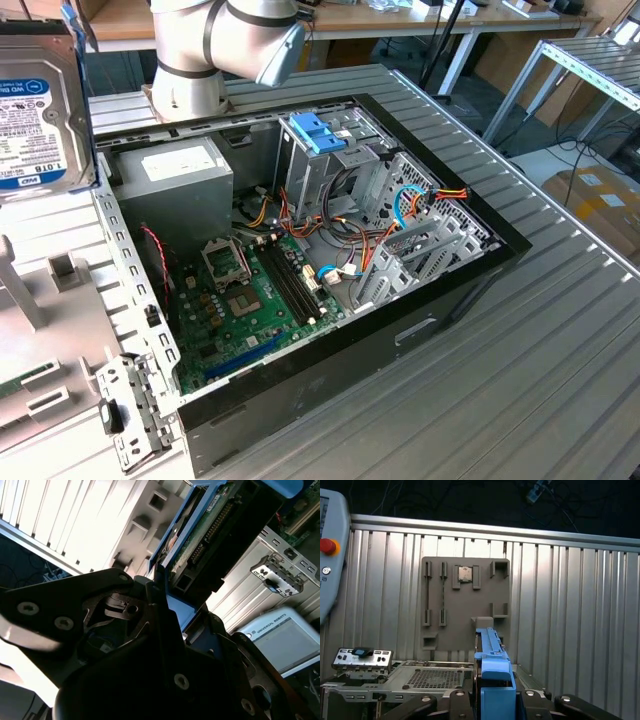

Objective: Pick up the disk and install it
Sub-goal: 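Pick up the disk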

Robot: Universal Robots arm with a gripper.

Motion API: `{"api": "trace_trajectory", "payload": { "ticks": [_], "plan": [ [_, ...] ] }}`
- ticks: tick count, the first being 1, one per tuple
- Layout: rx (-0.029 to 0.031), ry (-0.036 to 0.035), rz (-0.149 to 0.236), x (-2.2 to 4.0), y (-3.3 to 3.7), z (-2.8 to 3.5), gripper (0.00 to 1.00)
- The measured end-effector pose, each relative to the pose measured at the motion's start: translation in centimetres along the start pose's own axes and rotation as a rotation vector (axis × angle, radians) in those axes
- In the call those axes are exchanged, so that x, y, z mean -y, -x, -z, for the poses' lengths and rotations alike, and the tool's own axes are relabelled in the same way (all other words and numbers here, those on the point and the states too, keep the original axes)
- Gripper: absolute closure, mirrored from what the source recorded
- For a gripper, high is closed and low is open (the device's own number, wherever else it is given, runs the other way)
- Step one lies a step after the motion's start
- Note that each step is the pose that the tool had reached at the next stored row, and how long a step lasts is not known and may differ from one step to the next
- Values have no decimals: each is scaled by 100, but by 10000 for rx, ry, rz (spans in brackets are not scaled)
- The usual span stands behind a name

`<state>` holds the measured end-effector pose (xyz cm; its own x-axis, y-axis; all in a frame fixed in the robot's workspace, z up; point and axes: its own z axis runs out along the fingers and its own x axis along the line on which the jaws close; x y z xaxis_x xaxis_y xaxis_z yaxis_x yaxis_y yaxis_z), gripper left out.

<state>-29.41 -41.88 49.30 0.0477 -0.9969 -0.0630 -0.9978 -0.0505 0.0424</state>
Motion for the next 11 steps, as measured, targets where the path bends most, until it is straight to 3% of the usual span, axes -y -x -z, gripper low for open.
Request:
{"api": "trace_trajectory", "payload": {
  "ticks": [11],
  "plan": [
    [0, 0, 1, 89, -50, 7, 63]
  ]
}}
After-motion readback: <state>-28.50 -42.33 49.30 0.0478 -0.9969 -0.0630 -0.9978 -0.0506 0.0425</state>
